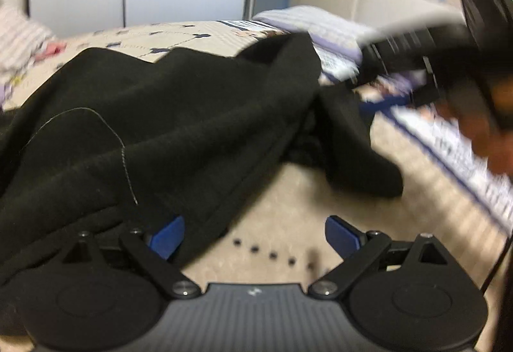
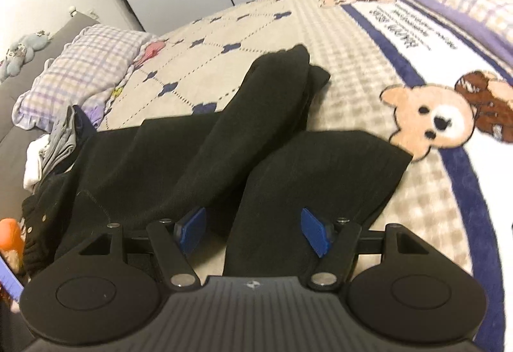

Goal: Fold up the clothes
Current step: 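Close the right gripper on the black cardigan's sleeve end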

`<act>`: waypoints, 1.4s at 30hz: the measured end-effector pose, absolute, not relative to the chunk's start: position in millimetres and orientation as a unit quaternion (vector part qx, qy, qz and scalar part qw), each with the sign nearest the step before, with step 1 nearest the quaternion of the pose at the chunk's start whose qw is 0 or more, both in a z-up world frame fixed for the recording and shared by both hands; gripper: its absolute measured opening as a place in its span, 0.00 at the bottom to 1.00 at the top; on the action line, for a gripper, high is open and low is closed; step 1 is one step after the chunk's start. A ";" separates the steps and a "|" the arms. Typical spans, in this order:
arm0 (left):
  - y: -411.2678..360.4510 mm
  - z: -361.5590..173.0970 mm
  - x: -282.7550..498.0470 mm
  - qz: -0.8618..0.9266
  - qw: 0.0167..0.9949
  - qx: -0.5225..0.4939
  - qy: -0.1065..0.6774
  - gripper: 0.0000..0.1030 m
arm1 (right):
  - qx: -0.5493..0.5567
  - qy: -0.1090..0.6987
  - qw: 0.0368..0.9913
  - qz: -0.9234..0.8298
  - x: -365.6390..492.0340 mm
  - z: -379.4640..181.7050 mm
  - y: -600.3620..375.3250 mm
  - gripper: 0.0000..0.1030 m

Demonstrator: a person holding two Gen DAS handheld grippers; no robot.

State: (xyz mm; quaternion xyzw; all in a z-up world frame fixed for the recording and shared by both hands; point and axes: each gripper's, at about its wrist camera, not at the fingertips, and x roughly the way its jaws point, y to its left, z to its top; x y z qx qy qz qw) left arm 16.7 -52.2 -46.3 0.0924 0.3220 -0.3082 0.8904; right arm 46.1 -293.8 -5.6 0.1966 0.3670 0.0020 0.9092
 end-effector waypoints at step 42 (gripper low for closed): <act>-8.2 -70.2 13.4 -0.448 0.840 0.040 0.304 1.00 | 0.195 0.312 0.925 -0.091 -1.9 6.6 -285.7 0.11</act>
